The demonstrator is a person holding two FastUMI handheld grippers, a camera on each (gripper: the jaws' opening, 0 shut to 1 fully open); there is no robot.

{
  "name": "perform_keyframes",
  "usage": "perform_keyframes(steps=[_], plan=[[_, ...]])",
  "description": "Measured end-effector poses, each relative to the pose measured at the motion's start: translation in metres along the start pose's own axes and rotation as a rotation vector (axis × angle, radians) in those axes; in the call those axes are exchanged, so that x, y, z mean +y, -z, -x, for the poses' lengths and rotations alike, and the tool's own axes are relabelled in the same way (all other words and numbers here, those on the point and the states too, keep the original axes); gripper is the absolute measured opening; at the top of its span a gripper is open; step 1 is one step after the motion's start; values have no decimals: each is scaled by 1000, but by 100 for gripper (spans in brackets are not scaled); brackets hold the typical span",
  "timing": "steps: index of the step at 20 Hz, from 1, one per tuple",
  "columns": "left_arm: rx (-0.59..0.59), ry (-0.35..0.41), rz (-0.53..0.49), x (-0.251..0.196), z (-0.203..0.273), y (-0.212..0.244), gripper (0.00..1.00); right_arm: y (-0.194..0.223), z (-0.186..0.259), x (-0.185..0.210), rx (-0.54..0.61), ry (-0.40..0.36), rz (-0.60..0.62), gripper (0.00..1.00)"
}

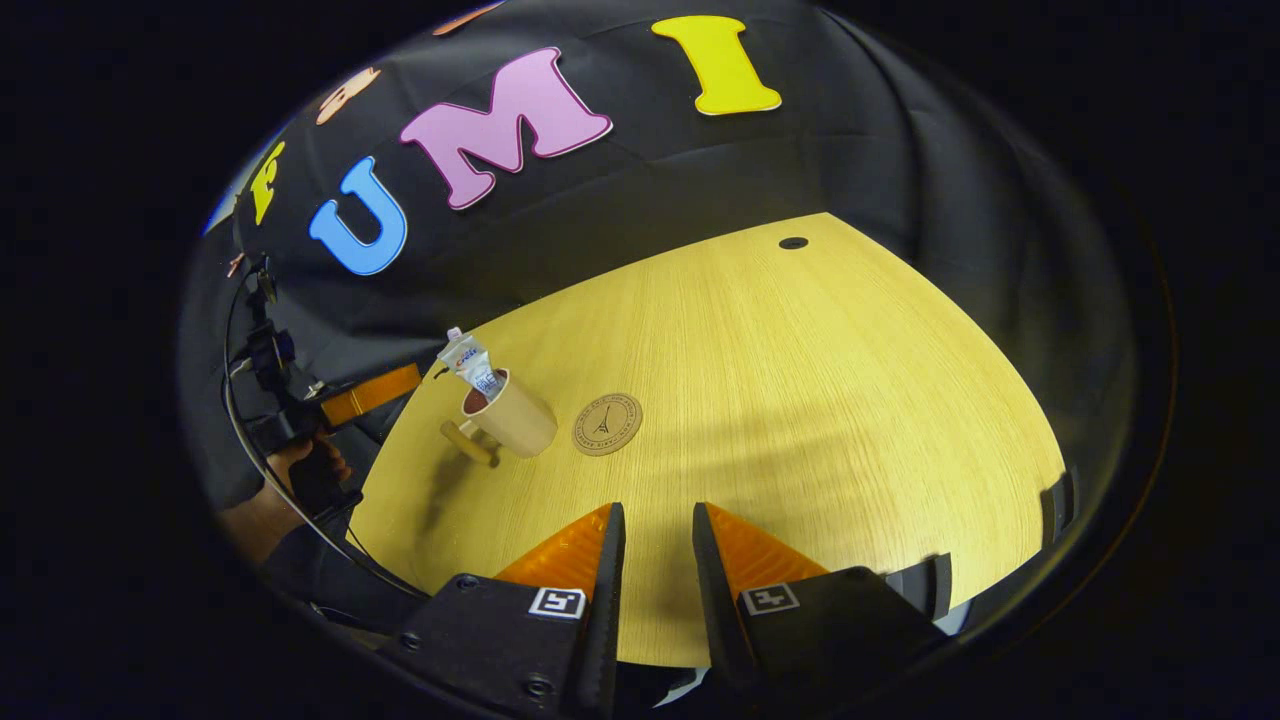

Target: Put the toothbrush and toothpaste on the desktop into the cup, then pick up the cup and place it on the coaster on the desktop.

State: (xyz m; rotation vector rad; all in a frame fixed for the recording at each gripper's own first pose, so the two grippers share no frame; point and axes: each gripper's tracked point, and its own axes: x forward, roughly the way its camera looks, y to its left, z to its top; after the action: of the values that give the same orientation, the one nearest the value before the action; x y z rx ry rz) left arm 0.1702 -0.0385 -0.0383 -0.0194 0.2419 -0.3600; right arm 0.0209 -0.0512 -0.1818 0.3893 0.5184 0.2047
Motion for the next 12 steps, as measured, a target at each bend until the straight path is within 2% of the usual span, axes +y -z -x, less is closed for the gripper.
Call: perform_keyframes(steps=[3, 8, 12], plan=[[171, 94, -18, -14, 2, 32, 54, 4, -2, -2, 8, 7, -14, 42], [359, 84, -81, -3, -15, 67, 56, 11, 1, -6, 10, 26, -31, 42], [466, 117, -98, -1, -44, 90, 56, 15, 6, -15, 1, 58, -65, 42]])
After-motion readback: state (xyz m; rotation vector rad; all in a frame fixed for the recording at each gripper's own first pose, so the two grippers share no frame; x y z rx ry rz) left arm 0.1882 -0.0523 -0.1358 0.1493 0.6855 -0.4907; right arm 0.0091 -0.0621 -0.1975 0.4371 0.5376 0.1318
